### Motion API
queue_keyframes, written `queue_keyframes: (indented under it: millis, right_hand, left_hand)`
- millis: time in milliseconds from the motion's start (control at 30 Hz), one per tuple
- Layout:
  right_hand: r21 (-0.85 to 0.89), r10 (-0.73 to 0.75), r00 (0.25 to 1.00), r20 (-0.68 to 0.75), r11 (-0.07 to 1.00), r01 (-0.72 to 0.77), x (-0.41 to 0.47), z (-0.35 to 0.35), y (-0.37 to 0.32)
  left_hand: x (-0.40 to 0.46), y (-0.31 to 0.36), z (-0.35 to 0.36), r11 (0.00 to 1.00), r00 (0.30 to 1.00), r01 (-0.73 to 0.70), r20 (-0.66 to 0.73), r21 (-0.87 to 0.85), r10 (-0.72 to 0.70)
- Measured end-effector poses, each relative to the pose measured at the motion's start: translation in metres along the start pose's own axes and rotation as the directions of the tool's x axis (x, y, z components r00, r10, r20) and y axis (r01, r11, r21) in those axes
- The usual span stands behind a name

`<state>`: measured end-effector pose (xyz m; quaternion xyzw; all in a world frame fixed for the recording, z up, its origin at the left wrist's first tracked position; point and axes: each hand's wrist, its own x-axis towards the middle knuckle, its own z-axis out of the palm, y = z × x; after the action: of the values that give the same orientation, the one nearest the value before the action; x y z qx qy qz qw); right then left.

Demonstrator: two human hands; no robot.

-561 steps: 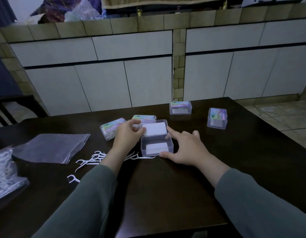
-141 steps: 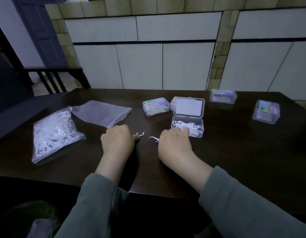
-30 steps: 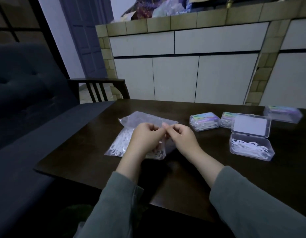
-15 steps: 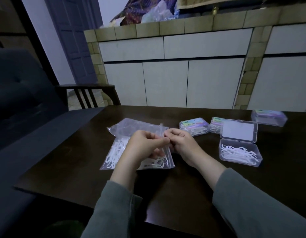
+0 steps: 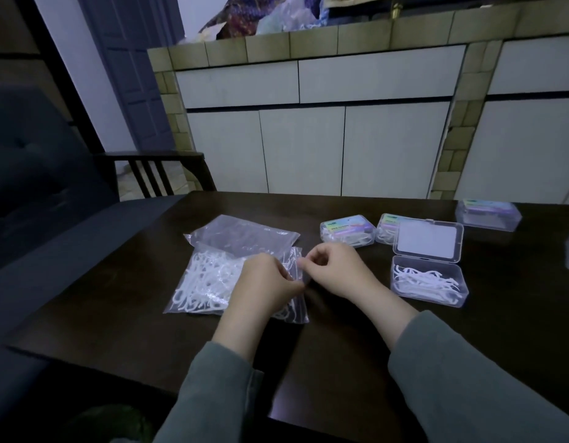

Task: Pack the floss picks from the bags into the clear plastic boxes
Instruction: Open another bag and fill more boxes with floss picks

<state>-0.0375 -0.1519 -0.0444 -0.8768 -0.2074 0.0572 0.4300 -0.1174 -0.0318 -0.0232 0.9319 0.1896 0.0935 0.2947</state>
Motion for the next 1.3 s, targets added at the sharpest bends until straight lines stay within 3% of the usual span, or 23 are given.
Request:
queue_keyframes:
  millis: [133, 300, 433, 500, 567, 633, 700, 833, 933, 1000, 1067, 1167, 1300]
  right_hand:
    - [-0.107, -0.003, 0.994, 0.111, 0.994, 0.015, -0.007, -0.004, 0.0]
    - [-0.248, 0.031, 0.996, 0.078, 0.969, -0.011, -0.01, -0.006, 0.0]
    - [-0.173, 0.007, 0.994, 0.11, 0.985, 0.012, -0.012, -0.001, 0.002]
    - [-0.028, -0.023, 0.994, 0.109, 0.999, 0.026, -0.012, 0.002, 0.003]
    - [0.18, -0.052, 0.993, 0.103, 0.983, 0.033, -0.015, 0.002, -0.001]
    - [0.363, -0.094, 0.992, 0.08, 0.93, 0.059, -0.018, 0.0, -0.007]
    - [0.442, -0.145, 0.989, 0.023, 0.889, 0.12, -0.021, -0.002, -0.011]
    - [0.253, -0.266, 0.961, -0.077, 0.927, 0.277, -0.024, -0.008, -0.015]
    - [-0.203, -0.472, 0.844, -0.256, 0.879, 0.431, -0.029, -0.012, -0.019]
    - [-0.394, -0.555, 0.781, -0.287, 0.811, 0.432, -0.03, -0.012, -0.022]
    - [-0.44, -0.528, 0.792, -0.305, 0.816, 0.375, -0.029, -0.016, -0.021]
    - [-0.425, -0.37, 0.864, -0.342, 0.881, 0.209, -0.026, -0.028, -0.014]
    - [-0.302, -0.193, 0.947, -0.258, 0.947, 0.111, -0.024, -0.033, -0.005]
  left_hand:
    - [-0.001, 0.0, 0.003, 0.999, 1.0, 0.005, -0.031, 0.04, -0.004]
    - [-0.002, 0.003, 0.01, 0.993, 1.0, -0.015, -0.026, 0.117, 0.018]
    - [0.001, 0.001, 0.011, 0.992, 0.999, -0.049, 0.019, 0.12, 0.047]
    - [0.0, -0.003, 0.01, 0.997, 0.997, -0.07, 0.02, -0.015, 0.07]
    - [-0.003, -0.007, 0.008, 0.96, 0.996, -0.092, -0.028, -0.265, 0.088]
    - [-0.005, -0.011, 0.006, 0.862, 0.988, -0.155, -0.095, -0.483, 0.124]
    - [-0.005, -0.016, 0.006, 0.748, 0.976, -0.215, -0.119, -0.628, 0.181]
    - [-0.006, -0.021, 0.006, 0.668, 0.945, -0.322, -0.184, -0.671, 0.271]
    - [-0.009, -0.017, 0.009, 0.718, 0.916, -0.397, -0.289, -0.572, 0.277]
    - [-0.012, -0.01, 0.009, 0.771, 0.881, -0.445, -0.377, -0.457, 0.285]
    - [-0.014, -0.009, 0.006, 0.784, 0.84, -0.47, -0.48, -0.406, 0.255]
    - [-0.012, -0.018, -0.001, 0.796, 0.788, -0.457, -0.595, -0.396, 0.157]
    - [-0.011, -0.015, 0.002, 0.846, 0.805, -0.392, -0.58, -0.36, 0.126]
